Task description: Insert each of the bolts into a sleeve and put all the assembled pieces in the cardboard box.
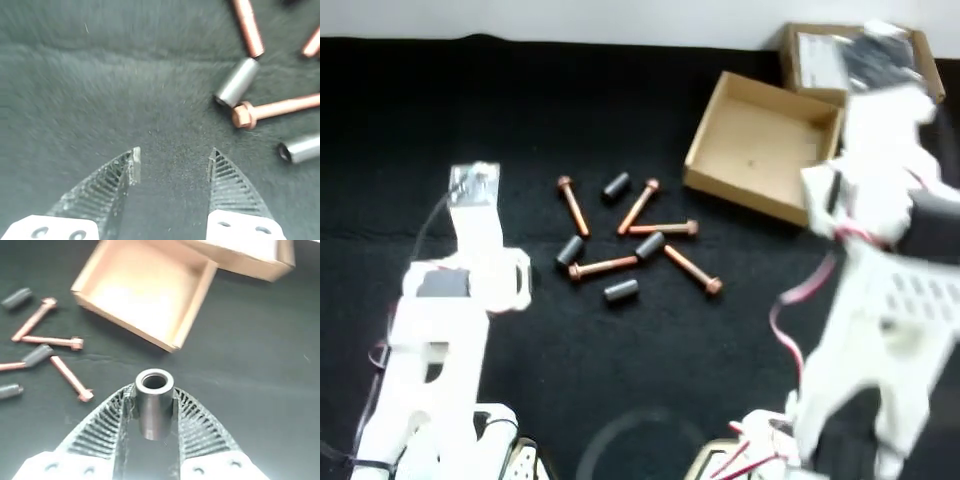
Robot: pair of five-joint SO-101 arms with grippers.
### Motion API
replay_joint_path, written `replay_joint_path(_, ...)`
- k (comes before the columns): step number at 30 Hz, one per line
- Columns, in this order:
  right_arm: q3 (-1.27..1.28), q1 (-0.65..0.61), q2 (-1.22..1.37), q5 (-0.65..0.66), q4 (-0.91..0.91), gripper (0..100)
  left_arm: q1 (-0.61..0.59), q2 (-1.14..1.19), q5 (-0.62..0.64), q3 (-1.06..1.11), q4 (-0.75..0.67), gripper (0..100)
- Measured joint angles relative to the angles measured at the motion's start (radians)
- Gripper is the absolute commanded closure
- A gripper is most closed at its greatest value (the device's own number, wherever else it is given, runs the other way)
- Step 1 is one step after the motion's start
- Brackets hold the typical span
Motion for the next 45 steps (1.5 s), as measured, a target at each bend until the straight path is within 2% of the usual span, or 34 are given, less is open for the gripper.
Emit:
replay_joint_path(4, 0.164, 0.153, -0.175, 0.000, 0.000, 99.1, 0.048, 0.000, -0.068, -0.201, 0.167, 77)
replay_joint_path(8, 0.354, 0.325, -0.313, 0.000, -0.031, 99.1, 0.201, 0.000, -0.087, -0.302, 0.292, 77)
replay_joint_path(12, 0.572, 0.499, -0.454, 0.000, -0.129, 99.1, 0.373, 0.035, -0.087, -0.333, 0.333, 77)
replay_joint_path(16, 0.779, 0.672, -0.595, 0.000, -0.276, 99.1, 0.474, 0.172, -0.095, -0.382, 0.341, 77)
replay_joint_path(19, 0.927, 0.789, -0.703, 0.000, -0.402, 99.1, 0.508, 0.311, -0.161, -0.459, 0.370, 77)
replay_joint_path(24, 1.158, 0.942, -0.879, 0.000, -0.603, 98.8, 0.557, 0.559, -0.226, -0.657, 0.496, 77)
replay_joint_path(29, 1.376, 1.039, -1.037, 0.000, -0.802, 98.7, 0.555, 0.767, -0.270, -0.870, 0.623, 77)
replay_joint_path(36, 1.662, 1.103, -1.241, 0.000, -1.028, 98.6, 0.559, 0.937, -0.585, -1.071, 0.640, 77)
replay_joint_path(38, 1.732, 1.106, -1.298, 0.035, -1.057, 98.6, 0.566, 0.979, -0.657, -1.138, 0.640, 77)
replay_joint_path(45, 1.921, 1.108, -1.412, 0.087, -1.146, 98.6, 0.628, 1.224, -0.704, -1.427, 0.644, 77)
